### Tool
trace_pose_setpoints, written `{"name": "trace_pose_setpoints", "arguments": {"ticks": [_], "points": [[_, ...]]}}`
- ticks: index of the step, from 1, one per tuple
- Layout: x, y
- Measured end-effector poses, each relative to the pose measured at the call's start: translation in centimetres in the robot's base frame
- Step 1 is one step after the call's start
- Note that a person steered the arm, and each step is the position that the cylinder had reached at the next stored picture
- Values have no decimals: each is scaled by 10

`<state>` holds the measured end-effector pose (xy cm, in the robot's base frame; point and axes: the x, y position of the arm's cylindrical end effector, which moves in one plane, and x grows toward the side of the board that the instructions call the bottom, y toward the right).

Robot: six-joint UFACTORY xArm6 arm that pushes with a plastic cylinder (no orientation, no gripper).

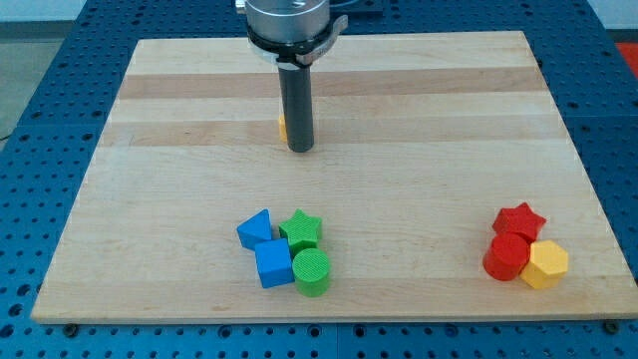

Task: Push the yellow heart towards center left

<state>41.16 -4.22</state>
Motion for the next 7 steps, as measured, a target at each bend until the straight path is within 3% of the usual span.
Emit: {"name": "trace_pose_setpoints", "arguments": {"ticks": [1,2,4,7], "points": [[6,47],[-19,73],[-60,57],[-46,-1]]}}
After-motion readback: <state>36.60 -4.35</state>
